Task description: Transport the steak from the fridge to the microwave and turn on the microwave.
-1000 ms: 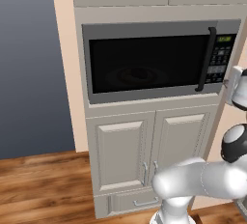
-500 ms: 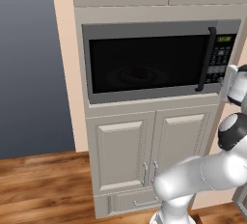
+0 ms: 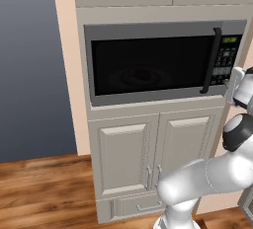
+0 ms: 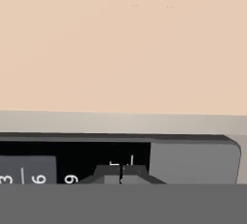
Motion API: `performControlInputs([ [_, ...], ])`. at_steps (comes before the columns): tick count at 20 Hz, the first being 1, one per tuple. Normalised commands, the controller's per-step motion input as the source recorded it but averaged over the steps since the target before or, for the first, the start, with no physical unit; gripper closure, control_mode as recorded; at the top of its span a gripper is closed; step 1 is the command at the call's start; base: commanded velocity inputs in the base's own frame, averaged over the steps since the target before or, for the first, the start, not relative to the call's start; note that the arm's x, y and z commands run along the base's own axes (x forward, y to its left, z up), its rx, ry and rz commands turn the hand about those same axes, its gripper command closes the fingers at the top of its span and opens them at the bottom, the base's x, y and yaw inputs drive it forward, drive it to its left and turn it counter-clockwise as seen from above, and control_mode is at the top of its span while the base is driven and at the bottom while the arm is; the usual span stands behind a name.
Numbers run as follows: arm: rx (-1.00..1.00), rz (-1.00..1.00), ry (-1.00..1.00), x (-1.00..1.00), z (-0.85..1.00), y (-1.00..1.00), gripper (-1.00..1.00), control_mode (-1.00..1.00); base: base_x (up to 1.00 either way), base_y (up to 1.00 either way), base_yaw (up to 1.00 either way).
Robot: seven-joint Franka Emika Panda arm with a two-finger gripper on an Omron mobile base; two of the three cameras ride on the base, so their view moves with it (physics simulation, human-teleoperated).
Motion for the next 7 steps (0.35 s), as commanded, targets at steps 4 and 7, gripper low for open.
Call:
performControlInputs([
  [4,0.00,0.00,0.00,0.16,-0.11,-0.01,1.00,-1.00,0.00,0.00,0.00],
  [7,0.00,0.00,0.00,0.09,-0.02,0.00,1.00,-1.00,0.00,0.00,0.00],
])
